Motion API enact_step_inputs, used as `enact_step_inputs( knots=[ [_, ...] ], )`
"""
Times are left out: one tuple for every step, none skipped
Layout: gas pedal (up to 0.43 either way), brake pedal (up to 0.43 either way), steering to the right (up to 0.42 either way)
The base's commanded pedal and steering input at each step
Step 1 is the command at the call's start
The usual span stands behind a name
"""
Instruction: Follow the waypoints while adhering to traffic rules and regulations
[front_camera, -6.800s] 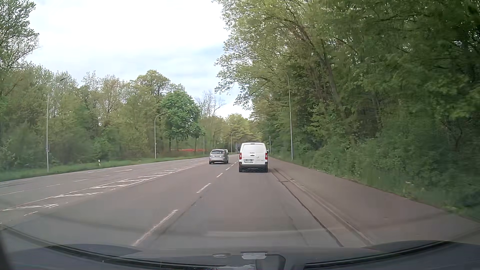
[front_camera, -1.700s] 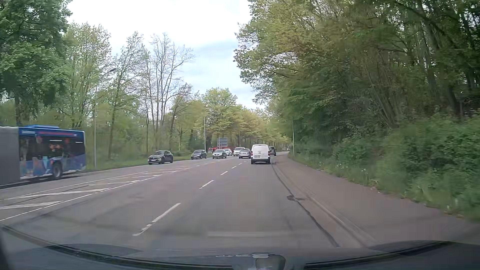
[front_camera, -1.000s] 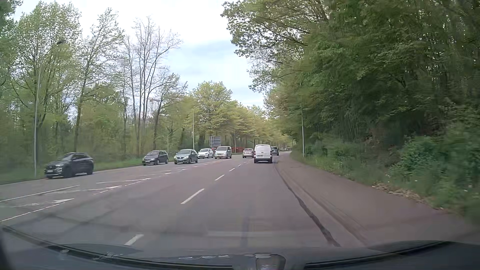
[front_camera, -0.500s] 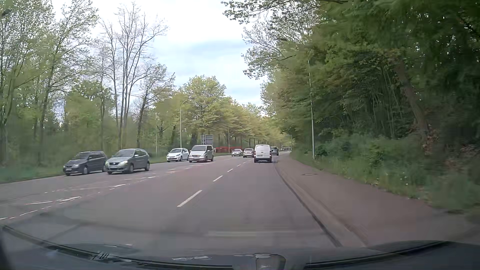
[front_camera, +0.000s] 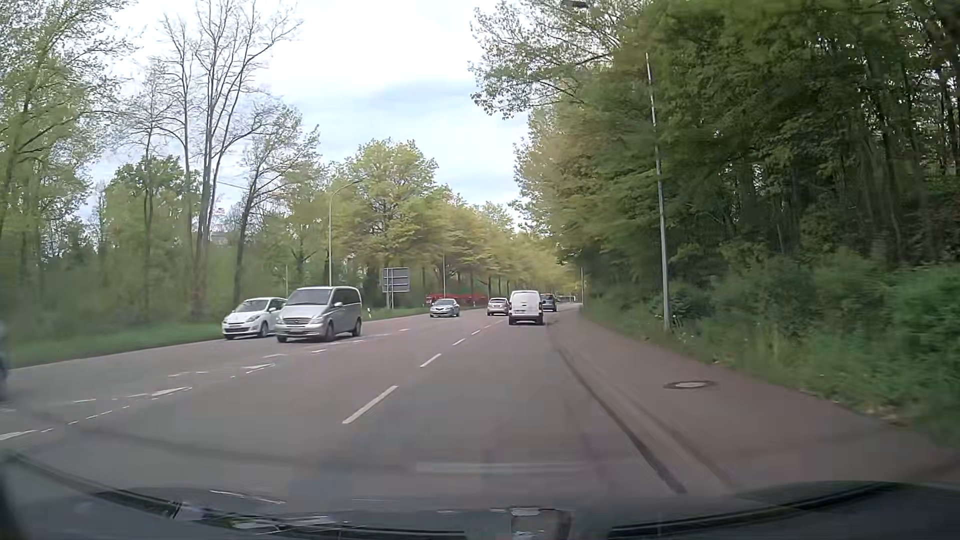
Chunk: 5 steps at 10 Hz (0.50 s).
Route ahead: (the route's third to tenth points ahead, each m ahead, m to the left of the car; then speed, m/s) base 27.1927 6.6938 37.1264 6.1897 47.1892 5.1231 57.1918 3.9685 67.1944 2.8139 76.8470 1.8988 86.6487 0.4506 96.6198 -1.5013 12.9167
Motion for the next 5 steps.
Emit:
enact_step_inputs(
  knots=[
    [0.047, 0.000, 0.010],
    [0.047, 0.000, 0.011],
    [0.047, 0.000, 0.011],
    [0.047, 0.000, 0.010],
    [0.047, 0.000, 0.011]
  ],
)
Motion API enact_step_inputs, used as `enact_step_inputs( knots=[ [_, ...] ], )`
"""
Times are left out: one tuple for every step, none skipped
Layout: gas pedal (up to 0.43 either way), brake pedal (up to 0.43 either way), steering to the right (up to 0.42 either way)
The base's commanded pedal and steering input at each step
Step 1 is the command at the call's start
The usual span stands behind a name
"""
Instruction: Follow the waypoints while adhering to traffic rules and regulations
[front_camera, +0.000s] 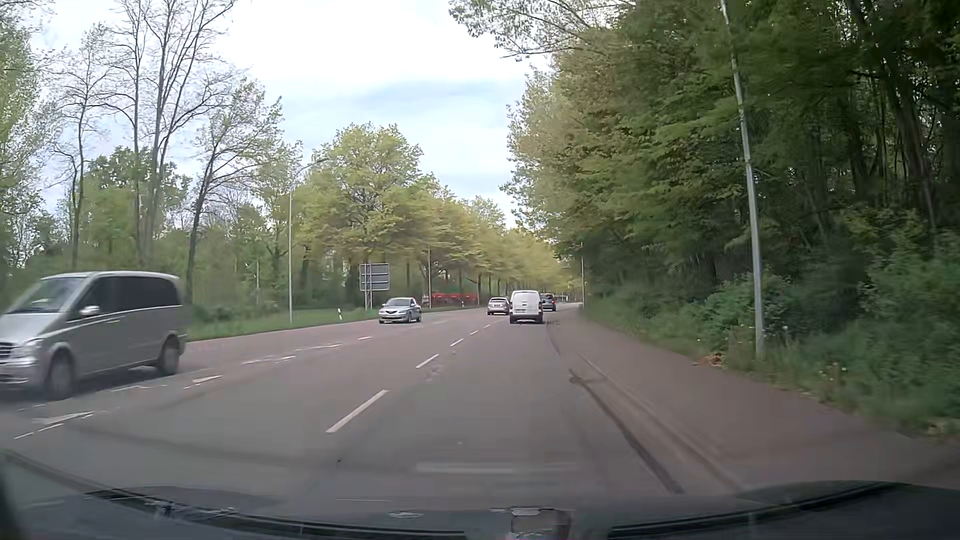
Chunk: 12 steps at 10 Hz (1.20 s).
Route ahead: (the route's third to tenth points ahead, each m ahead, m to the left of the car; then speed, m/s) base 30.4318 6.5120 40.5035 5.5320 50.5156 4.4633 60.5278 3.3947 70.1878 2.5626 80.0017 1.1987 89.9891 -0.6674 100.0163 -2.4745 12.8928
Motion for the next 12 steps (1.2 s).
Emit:
enact_step_inputs(
  knots=[
    [0.047, 0.000, 0.011],
    [0.047, 0.000, 0.011],
    [0.047, 0.000, 0.010],
    [0.047, 0.000, 0.009],
    [0.047, 0.000, 0.008],
    [0.047, 0.000, 0.008],
    [0.047, 0.000, 0.008],
    [0.047, 0.000, 0.008],
    [0.047, 0.000, 0.008],
    [0.047, 0.000, 0.008],
    [0.047, 0.000, 0.008],
    [0.047, 0.000, 0.009]
  ],
)
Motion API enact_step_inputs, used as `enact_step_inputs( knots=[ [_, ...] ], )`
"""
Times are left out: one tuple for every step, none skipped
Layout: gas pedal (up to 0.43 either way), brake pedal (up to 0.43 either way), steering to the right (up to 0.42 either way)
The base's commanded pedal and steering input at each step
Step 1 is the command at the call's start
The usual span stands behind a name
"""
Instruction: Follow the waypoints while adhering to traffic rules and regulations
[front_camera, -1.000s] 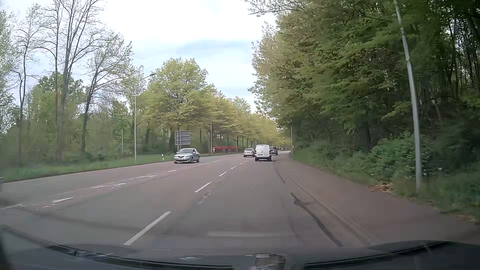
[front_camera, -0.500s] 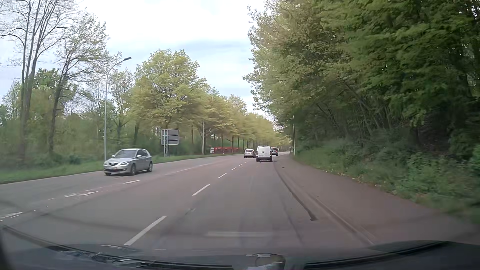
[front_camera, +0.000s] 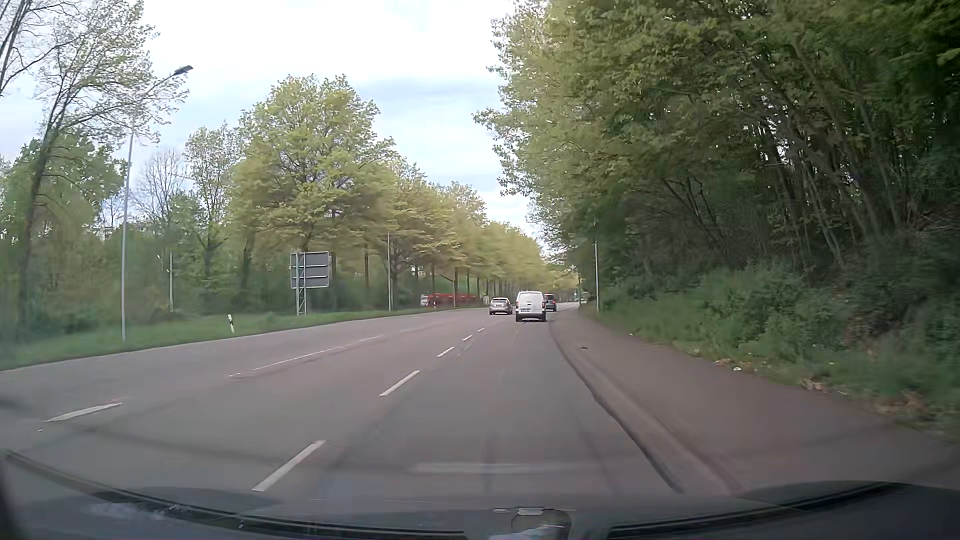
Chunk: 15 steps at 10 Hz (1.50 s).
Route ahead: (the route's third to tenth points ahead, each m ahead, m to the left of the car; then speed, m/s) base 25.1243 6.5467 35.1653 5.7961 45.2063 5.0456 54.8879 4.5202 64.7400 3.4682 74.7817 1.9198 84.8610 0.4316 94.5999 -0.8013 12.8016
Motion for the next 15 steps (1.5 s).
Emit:
enact_step_inputs(
  knots=[
    [0.047, 0.000, 0.009],
    [0.047, 0.000, 0.008],
    [0.047, 0.000, 0.008],
    [0.047, 0.000, 0.009],
    [0.047, 0.000, 0.009],
    [0.047, 0.000, 0.009],
    [0.047, 0.000, 0.009],
    [0.047, 0.000, 0.009],
    [0.047, 0.000, 0.010],
    [0.047, 0.000, 0.010],
    [0.047, 0.000, 0.010],
    [0.047, 0.000, 0.010],
    [0.047, 0.000, 0.010],
    [0.047, 0.000, 0.010],
    [0.047, 0.000, 0.010]
  ],
)
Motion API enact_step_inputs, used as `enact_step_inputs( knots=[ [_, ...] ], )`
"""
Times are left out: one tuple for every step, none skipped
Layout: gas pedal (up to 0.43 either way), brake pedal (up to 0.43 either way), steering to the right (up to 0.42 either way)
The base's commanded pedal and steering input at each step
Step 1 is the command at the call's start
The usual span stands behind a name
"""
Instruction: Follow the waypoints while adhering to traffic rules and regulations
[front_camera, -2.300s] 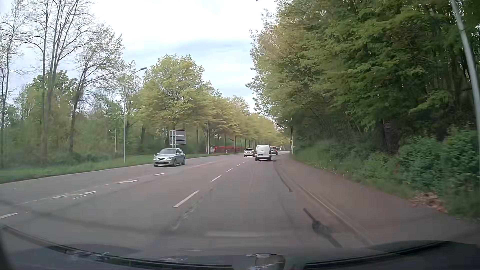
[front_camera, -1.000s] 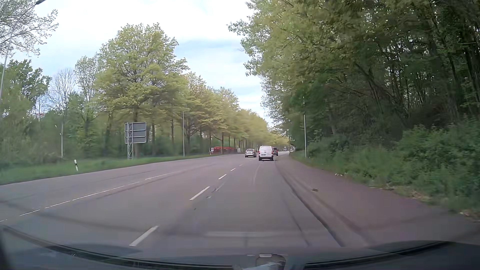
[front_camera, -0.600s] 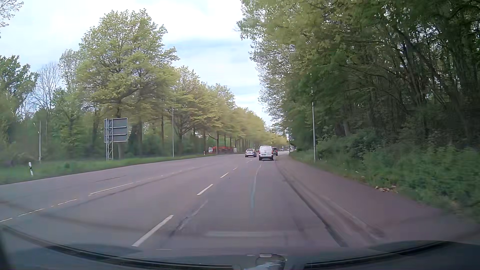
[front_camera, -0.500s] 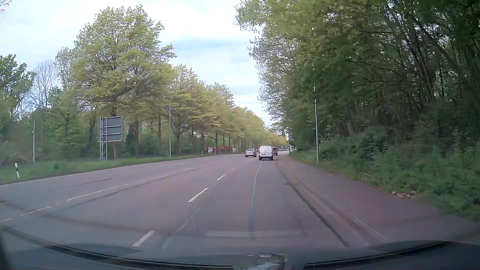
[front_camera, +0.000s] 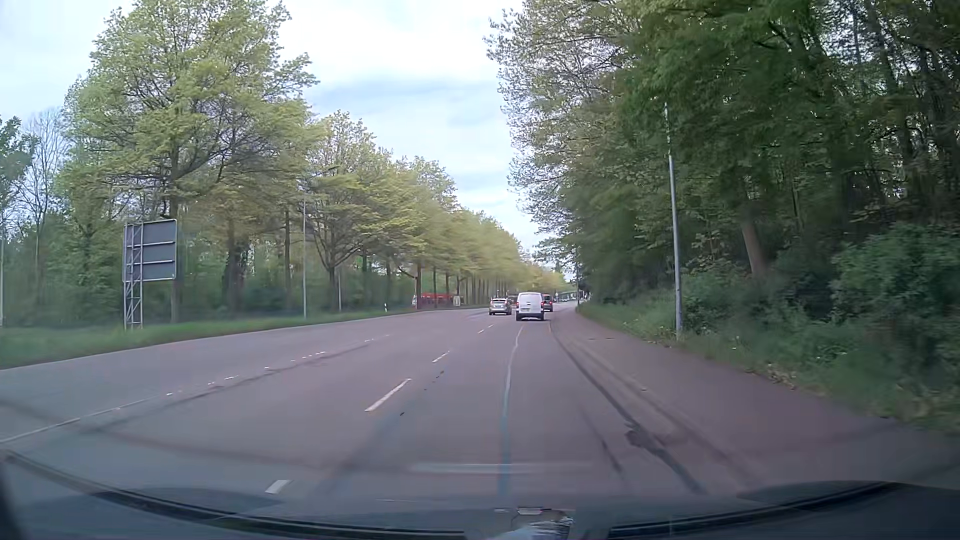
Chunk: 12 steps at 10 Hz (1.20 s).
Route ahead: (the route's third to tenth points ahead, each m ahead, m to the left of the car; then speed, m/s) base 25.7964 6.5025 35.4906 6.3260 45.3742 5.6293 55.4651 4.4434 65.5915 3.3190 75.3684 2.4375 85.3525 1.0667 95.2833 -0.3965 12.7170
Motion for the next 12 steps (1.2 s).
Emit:
enact_step_inputs(
  knots=[
    [0.047, 0.000, 0.010],
    [0.047, 0.000, 0.010],
    [0.047, 0.000, 0.010],
    [0.047, 0.000, 0.010],
    [0.047, 0.000, 0.010],
    [0.047, 0.000, 0.010],
    [0.047, 0.000, 0.010],
    [0.047, 0.000, 0.010],
    [0.047, 0.000, 0.010],
    [0.047, 0.000, 0.010],
    [0.047, 0.000, 0.010],
    [0.047, 0.000, 0.010]
  ],
)
